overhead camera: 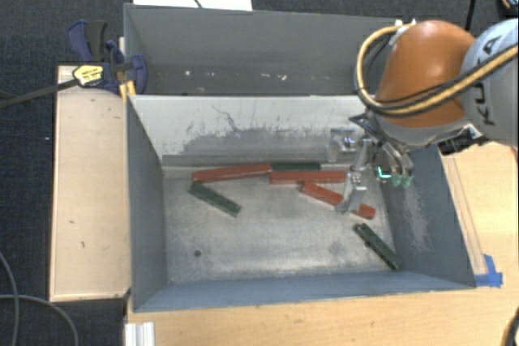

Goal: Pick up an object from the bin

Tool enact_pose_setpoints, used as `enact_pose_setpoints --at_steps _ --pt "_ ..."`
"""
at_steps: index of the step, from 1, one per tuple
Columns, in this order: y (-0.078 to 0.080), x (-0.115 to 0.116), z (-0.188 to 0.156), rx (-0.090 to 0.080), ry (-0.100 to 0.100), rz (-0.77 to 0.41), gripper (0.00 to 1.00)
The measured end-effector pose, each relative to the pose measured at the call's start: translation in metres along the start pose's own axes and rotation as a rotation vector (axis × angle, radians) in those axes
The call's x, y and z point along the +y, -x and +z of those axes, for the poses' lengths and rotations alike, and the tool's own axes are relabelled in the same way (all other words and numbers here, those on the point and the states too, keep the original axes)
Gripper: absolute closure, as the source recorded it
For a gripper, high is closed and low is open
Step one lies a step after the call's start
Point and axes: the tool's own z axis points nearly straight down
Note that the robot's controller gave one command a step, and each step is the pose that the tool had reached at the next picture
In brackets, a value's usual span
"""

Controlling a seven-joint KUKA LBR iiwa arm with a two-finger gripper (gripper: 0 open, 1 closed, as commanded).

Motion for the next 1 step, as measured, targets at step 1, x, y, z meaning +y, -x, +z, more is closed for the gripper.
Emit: enact_pose_setpoints --at_steps 1 --pt "0.0141 -0.0172 0.0441 -0.003 0.000 0.111 0.00"
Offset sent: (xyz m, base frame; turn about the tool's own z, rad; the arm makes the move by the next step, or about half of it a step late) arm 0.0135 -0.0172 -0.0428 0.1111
